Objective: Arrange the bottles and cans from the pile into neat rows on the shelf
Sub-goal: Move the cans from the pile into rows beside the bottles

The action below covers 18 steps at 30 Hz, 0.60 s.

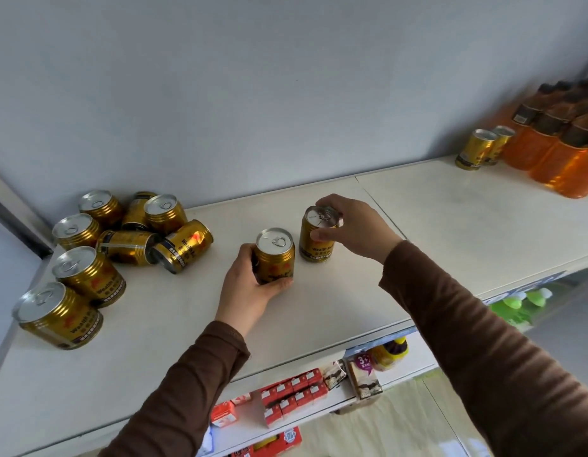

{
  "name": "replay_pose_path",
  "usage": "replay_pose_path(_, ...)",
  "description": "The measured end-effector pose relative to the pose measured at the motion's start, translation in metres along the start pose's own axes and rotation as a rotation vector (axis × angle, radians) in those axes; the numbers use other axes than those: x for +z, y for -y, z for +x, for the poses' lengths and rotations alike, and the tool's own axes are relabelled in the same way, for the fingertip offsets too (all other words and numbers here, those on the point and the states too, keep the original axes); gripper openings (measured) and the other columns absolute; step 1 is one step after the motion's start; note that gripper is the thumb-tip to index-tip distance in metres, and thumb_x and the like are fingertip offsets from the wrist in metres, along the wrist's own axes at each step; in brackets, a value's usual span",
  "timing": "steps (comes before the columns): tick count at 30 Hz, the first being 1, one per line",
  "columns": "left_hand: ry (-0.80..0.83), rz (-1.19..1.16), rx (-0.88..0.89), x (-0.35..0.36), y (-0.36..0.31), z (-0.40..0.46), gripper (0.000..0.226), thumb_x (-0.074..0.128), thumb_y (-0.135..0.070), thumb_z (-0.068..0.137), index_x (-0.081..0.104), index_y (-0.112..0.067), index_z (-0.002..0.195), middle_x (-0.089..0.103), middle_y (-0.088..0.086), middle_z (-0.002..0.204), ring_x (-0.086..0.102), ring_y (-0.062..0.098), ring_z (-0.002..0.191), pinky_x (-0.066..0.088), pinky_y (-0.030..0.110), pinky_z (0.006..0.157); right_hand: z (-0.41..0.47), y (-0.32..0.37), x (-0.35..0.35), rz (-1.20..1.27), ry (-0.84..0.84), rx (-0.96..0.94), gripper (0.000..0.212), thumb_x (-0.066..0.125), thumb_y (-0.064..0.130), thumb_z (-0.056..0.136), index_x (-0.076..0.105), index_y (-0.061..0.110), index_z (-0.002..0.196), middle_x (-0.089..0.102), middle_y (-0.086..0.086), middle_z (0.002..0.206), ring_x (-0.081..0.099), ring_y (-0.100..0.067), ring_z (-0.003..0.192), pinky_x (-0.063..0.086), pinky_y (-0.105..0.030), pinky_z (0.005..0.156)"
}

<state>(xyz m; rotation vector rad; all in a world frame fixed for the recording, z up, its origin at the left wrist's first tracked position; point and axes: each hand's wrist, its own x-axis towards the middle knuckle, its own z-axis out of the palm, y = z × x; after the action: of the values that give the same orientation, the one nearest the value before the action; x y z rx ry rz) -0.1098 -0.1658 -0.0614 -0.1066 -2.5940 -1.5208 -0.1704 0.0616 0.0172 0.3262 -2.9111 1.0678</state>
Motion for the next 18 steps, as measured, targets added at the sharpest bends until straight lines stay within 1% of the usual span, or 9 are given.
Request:
replay_pose_path(3,0.025,-0.017,0.036,0.021,-0.017,0.009,0.062,0.089,-0.032,0.068,0.049,-0.026,0.115,0.058,-0.015,0.109,0.055,-0.008,0.096,0.040,0.002,0.074,-0.012,-0.017,-0.024,0.005,-0.050,0.034,0.058,0.081,0.042,0.073,0.058,0.029,0.125,0.065,0.007,0.106,0.058,-0.015,0.097,0.047,-0.029,0.079)
replay_pose_path(5,0.048,-0.025,0.054,0.040,-0.030,0.014,0.060,0.089,-0.031,0.068,0.049,-0.026,0.113,0.059,-0.017,0.106,0.053,-0.014,0.095,0.041,0.001,0.072,-0.020,-0.033,-0.043,-0.006,-0.078,0.048,0.059,0.081,0.042,0.072,0.059,0.029,0.125,0.064,0.007,0.105,0.058,-0.014,0.095,0.045,-0.026,0.074)
replay_pose_path(8,0.077,-0.020,0.082,0.077,-0.054,0.022,0.058,0.089,-0.032,0.068,0.049,-0.024,0.111,0.060,-0.014,0.104,0.054,-0.010,0.094,0.041,0.002,0.069,-0.033,-0.064,-0.074,-0.018,-0.119,0.071,0.059,0.082,0.043,0.072,0.059,0.029,0.124,0.063,0.009,0.102,0.057,-0.011,0.091,0.041,-0.018,0.067)
replay_pose_path(10,0.094,-0.029,0.095,0.106,-0.071,0.027,0.058,0.089,-0.032,0.068,0.050,-0.023,0.110,0.061,-0.012,0.104,0.057,-0.005,0.094,0.041,0.006,0.071,-0.040,-0.087,-0.096,-0.041,-0.135,0.080,0.059,0.081,0.043,0.072,0.058,0.028,0.125,0.062,0.008,0.103,0.057,-0.012,0.091,0.041,-0.021,0.067)
replay_pose_path(11,0.104,-0.034,0.098,0.122,-0.080,0.028,0.058,0.089,-0.031,0.068,0.050,-0.022,0.110,0.062,-0.011,0.104,0.058,-0.002,0.095,0.043,0.011,0.073,-0.044,-0.100,-0.107,-0.054,-0.140,0.083,0.059,0.081,0.043,0.073,0.057,0.028,0.125,0.062,0.007,0.104,0.057,-0.013,0.092,0.042,-0.023,0.068)
replay_pose_path(13,0.116,-0.038,0.105,0.155,-0.099,0.032,0.058,0.088,-0.030,0.068,0.050,-0.020,0.111,0.063,-0.009,0.105,0.059,0.003,0.096,0.045,0.016,0.076,-0.052,-0.127,-0.132,-0.070,-0.151,0.084,0.060,0.081,0.044,0.072,0.057,0.027,0.124,0.062,0.007,0.105,0.057,-0.014,0.092,0.042,-0.023,0.067)
replay_pose_path(15,0.115,-0.043,0.096,0.190,-0.118,0.034,0.058,0.089,-0.030,0.068,0.050,-0.019,0.110,0.063,-0.009,0.104,0.059,0.000,0.095,0.046,0.017,0.075,-0.059,-0.156,-0.158,-0.089,-0.146,0.084,0.061,0.081,0.044,0.072,0.056,0.027,0.125,0.063,0.006,0.108,0.057,-0.014,0.093,0.041,-0.020,0.065)
replay_pose_path(18,0.095,-0.052,0.071,0.240,-0.146,0.036,0.058,0.090,-0.028,0.066,0.050,-0.019,0.108,0.063,-0.014,0.100,0.058,-0.005,0.093,0.045,0.016,0.072,-0.065,-0.196,-0.196,-0.109,-0.144,0.079,0.062,0.081,0.043,0.073,0.056,0.026,0.126,0.065,0.004,0.112,0.057,-0.014,0.094,0.042,-0.023,0.068)
